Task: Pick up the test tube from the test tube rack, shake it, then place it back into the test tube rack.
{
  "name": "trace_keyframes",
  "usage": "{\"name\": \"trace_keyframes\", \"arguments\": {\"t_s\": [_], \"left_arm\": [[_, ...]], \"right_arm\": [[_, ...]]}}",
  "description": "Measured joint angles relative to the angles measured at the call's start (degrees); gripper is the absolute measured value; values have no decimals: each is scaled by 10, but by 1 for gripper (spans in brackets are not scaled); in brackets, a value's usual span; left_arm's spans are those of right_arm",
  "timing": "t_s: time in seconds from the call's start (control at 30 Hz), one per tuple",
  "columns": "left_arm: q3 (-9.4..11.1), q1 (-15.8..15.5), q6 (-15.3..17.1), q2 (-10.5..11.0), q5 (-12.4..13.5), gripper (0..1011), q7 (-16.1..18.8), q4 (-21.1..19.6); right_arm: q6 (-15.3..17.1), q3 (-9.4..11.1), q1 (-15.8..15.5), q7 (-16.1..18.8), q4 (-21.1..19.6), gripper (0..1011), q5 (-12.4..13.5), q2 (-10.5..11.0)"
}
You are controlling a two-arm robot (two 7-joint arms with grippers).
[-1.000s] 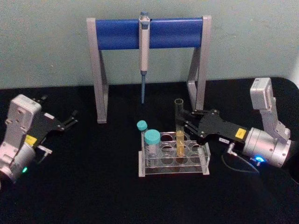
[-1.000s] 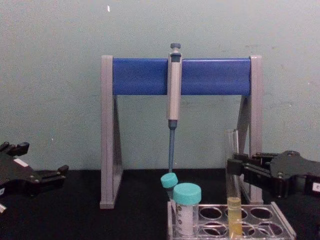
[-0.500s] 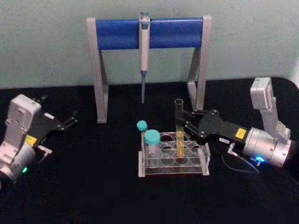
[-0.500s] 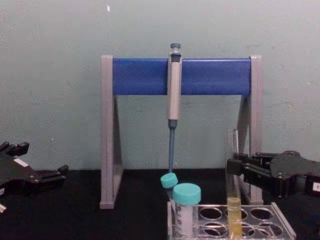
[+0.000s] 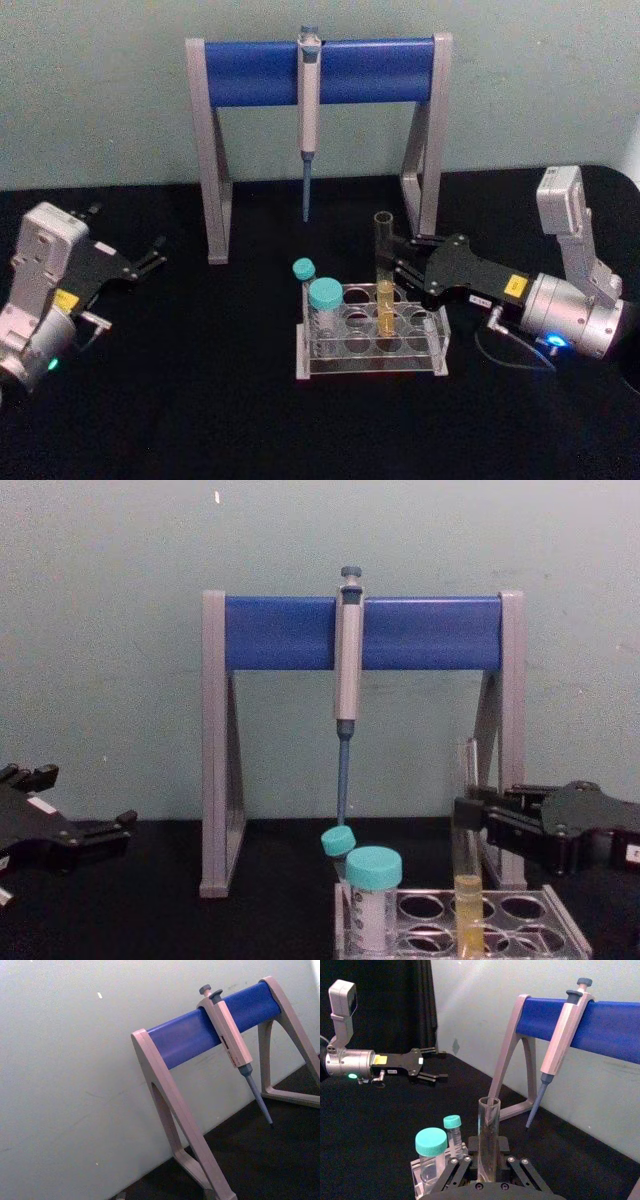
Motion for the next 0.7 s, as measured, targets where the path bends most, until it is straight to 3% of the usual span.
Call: {"name": "trace_keyframes", "arguments": {"t_s": [0.7], "left_arm": [[0, 0, 0, 0, 0, 1001, 0, 0]], "right_arm": [[0, 0, 0, 0, 0, 861, 0, 0]]}}
